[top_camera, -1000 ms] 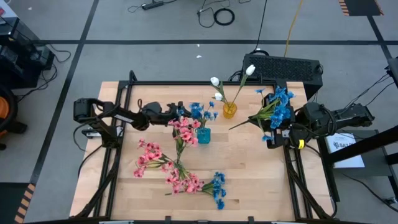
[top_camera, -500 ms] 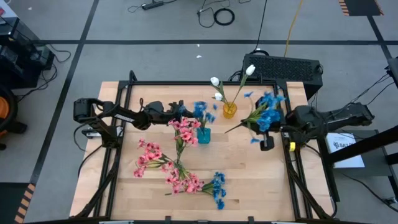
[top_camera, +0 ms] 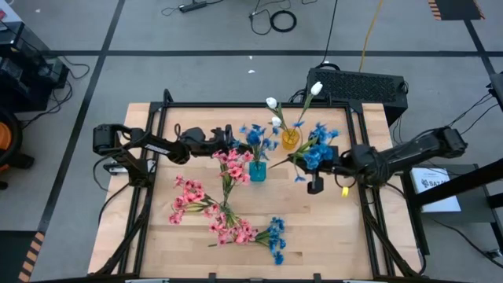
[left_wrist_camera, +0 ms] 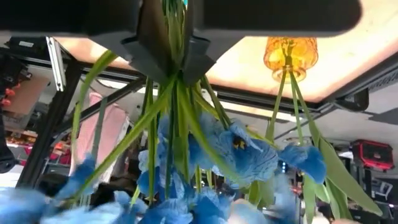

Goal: Sort flowers into vase by color
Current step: Put the top blue flowers into the blue vase

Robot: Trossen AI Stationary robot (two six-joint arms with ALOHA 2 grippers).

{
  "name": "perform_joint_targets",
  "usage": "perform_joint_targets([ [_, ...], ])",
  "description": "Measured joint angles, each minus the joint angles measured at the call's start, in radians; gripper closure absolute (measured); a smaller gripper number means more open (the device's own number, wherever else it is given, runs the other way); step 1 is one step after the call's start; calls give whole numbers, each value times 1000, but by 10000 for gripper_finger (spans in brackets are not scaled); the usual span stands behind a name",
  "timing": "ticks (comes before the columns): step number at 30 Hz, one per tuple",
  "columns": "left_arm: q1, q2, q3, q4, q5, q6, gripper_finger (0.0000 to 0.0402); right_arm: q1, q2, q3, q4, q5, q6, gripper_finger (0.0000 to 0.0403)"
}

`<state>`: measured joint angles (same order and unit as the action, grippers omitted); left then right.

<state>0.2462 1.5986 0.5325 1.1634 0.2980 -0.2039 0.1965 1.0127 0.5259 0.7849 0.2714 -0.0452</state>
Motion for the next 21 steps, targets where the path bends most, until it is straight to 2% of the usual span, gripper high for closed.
perform_joint_targets([
  [7,1,0,0,52,0,-1,390,0,61,0,26,42,-20,392],
  [21,2,-33,-1,61,1,-1,394,0,218,1,153,44,-33,392],
])
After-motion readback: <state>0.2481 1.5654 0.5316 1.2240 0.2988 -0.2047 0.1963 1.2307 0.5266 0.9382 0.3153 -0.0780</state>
